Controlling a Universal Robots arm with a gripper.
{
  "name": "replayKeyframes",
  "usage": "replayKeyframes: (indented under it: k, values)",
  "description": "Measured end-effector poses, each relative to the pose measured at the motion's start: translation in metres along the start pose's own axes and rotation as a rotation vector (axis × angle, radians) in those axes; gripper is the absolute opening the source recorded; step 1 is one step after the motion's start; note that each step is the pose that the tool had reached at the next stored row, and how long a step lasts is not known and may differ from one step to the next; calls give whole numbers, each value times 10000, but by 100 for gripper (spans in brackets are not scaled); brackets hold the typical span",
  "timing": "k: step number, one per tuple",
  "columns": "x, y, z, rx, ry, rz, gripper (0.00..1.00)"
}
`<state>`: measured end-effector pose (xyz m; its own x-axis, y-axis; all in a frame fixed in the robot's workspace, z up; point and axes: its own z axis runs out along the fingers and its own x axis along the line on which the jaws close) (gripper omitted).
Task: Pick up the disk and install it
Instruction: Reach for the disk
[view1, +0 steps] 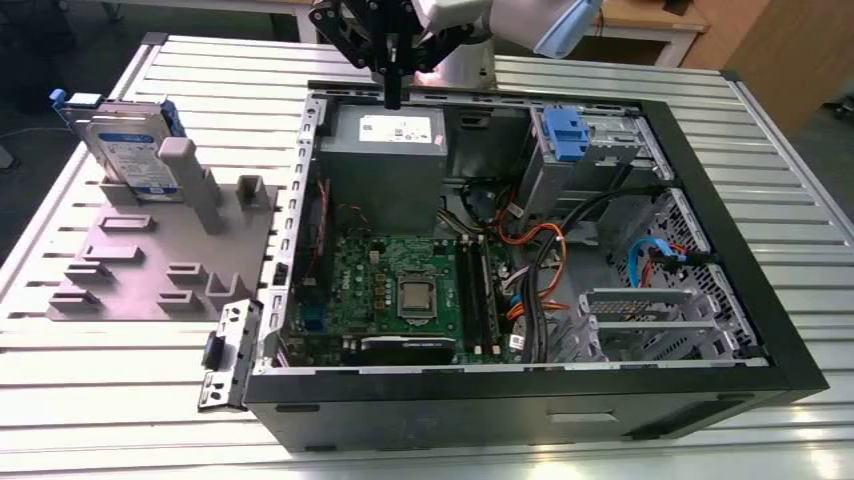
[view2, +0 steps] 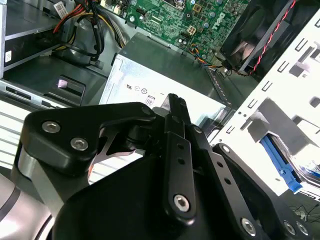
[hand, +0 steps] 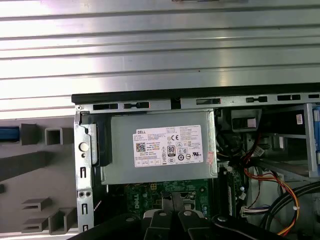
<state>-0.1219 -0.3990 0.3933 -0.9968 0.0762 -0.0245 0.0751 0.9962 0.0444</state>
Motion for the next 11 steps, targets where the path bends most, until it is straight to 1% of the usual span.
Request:
replayKeyframes:
  k: [5, 9, 11]
  values:
    - [3, 0, 0, 0, 0, 1, 11]
    - [43, -3, -1, 0, 0, 0, 11]
    - [45, -3, -1, 0, 0, 0, 11]
